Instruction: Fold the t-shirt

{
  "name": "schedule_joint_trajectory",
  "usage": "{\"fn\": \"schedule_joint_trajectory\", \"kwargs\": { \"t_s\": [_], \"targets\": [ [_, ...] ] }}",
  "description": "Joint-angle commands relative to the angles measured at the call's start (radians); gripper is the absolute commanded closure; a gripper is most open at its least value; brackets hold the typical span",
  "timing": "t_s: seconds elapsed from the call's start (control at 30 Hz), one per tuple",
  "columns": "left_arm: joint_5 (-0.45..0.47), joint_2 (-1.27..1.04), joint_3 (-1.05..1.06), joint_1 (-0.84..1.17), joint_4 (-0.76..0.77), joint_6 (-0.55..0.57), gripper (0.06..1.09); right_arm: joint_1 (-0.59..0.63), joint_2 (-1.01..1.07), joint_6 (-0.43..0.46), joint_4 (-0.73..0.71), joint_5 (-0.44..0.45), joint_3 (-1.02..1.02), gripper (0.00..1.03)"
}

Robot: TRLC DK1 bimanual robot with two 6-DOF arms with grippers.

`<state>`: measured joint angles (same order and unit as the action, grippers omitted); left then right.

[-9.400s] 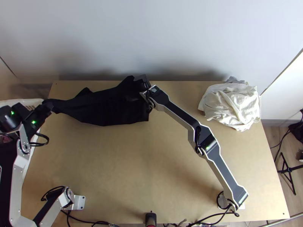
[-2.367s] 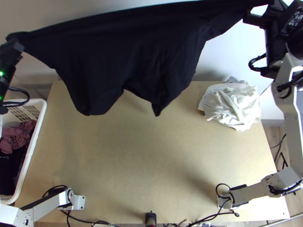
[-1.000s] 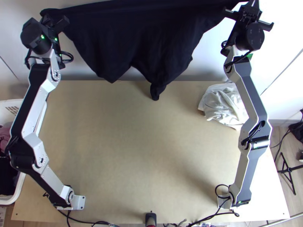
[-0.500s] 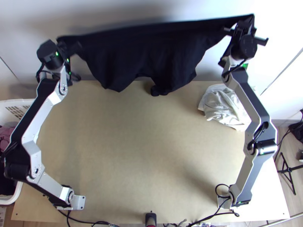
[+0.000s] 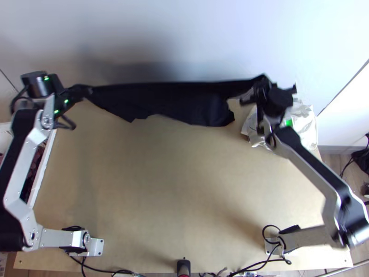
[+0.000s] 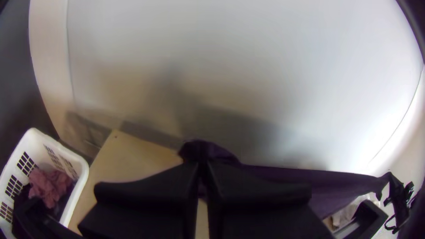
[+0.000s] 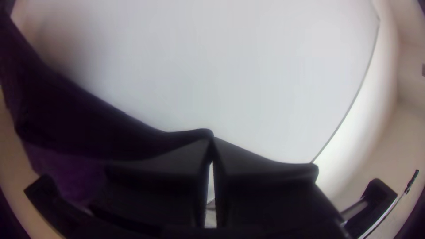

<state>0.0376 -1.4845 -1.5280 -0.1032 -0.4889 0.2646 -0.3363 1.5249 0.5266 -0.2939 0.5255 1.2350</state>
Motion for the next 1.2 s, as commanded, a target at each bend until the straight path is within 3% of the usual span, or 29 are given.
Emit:
{"fn": "schedule_joint_trajectory", "kwargs": {
  "t_s": [0.0,0.27,0.43,0.6,0.77,0.87,1.0,1.07,1.17],
  "targets": [
    [0.234,0.073,0.029,-0.038,-0.347,-0.099,1.05,-0.098,-0.264,-0.06,0.277,-0.122,-0.281,1.0],
    [0.314,0.354,0.351,0.083,-0.467,-0.36,1.05,-0.225,-0.555,-0.109,0.596,-0.234,-0.479,1.0],
    [0.314,0.538,0.529,0.217,-0.514,-0.4,1.05,-0.356,-0.712,-0.177,0.843,-0.256,-0.542,1.0],
    [0.311,0.687,0.658,0.413,-0.537,-0.332,1.05,-0.592,-0.835,-0.356,1.039,-0.268,-0.594,1.0],
    [0.298,0.767,0.741,0.553,-0.554,-0.229,1.05,-0.687,-0.852,-0.51,1.128,-0.295,-0.597,1.0],
    [0.294,0.782,0.801,0.56,-0.554,-0.209,1.05,-0.681,-0.841,-0.544,1.161,-0.375,-0.575,1.0],
    [0.292,0.806,0.838,0.551,-0.562,-0.163,1.05,-0.67,-0.809,-0.585,1.236,-0.559,-0.496,1.0],
    [0.3,0.822,0.829,0.55,-0.571,-0.163,1.05,-0.675,-0.806,-0.585,1.242,-0.591,-0.502,1.0],
    [0.404,0.837,0.776,0.528,-0.613,-0.137,1.05,-0.673,-0.819,-0.588,1.24,-0.645,-0.511,1.0]
  ]
}}
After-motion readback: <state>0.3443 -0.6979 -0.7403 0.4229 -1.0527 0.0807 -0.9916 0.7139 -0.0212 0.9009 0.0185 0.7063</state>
